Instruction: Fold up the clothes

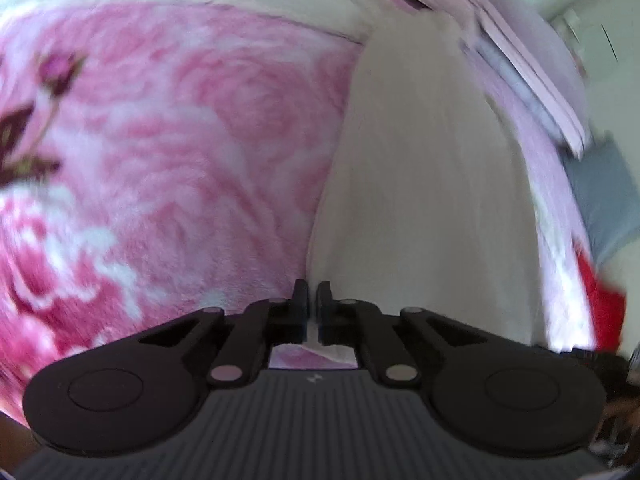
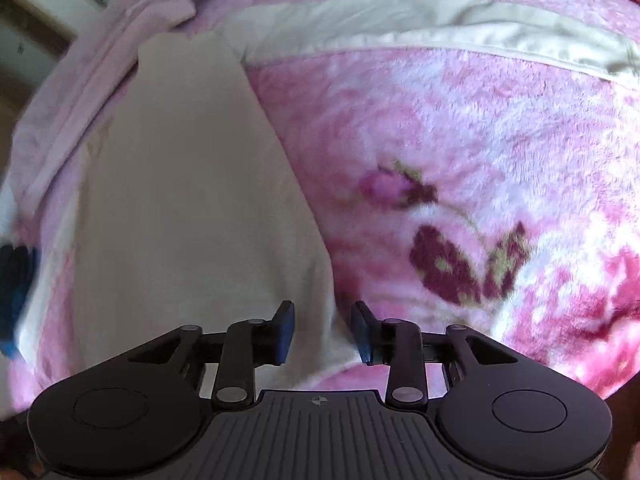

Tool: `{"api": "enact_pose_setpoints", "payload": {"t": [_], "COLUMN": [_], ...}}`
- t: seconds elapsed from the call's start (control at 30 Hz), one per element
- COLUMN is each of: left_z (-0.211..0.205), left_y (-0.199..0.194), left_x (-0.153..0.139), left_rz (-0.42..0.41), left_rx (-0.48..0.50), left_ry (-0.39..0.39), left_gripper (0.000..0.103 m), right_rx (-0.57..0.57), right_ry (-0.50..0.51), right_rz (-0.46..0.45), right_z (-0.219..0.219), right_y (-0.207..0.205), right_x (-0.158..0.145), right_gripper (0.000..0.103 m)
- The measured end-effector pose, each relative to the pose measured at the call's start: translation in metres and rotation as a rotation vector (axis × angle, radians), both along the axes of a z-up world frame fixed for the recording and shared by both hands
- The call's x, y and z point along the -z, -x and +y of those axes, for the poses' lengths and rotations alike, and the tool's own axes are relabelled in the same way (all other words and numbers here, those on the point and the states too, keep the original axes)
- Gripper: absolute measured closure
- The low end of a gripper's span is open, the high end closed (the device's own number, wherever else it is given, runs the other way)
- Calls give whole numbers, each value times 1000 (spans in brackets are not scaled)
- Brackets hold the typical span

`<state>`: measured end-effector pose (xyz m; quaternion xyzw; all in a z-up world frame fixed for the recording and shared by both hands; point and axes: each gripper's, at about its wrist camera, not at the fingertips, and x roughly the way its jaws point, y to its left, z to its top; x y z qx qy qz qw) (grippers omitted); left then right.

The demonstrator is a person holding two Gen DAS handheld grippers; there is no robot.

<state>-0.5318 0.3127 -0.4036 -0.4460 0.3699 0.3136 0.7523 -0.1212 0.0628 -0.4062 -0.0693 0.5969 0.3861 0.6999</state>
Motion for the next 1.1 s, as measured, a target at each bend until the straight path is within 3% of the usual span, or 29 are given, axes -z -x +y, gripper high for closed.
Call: {"api": "enact_pose_setpoints", "payload": {"t": [0.07,0.1,0.13,0.23,0.27,0.3,0.4,0.6,0.77,0.83,0.9,0.97,1.1], "left_z": [-3,-4,-6,-6,-6,-6,-3,3,-4,-8,-11,-12,-14], "left_y": [1,2,4,1,0,-1,-9,-54,-92,-102,-111,-115,-116], "left_x": [-5,-3,-1,-12,-19,-27,-45,-44,-32,-28,-26,-27,-28], "left_rz": [24,68,123,160,165,170,127,38,-10,-17,-12,-8,-16], "left_rx": [40,54,65,59,50,38,-16,-68,-101,-108,-112,-115,-120], "left_ry": [-9,-10,-9,-4,-16,-33,-50,-11,31,48,55,60,62], "left_gripper": [97,90,88,88,90,91,90,90,90,90,90,90,90], "right_rx": [5,8,10,26,45,73,262,754,945,977,919,844,747], "right_ry": [8,12,16,20,16,14,-34,-273,-393,-414,-370,-314,-334], "right_rz": [6,9,12,36,45,37,-6,65,116,139,88,24,-169], "right_z": [-2,-3,-4,-9,-15,-21,-49,-128,-153,-154,-148,-142,-145], "right_y": [-2,-4,-5,-12,-19,-27,-71,-167,-215,-229,-241,-254,-280], "right_x": [0,0,0,-2,-6,-11,-22,-7,18,31,27,21,-9], "right_gripper": [95,95,93,82,69,63,58,58,58,59,92,96,96]}}
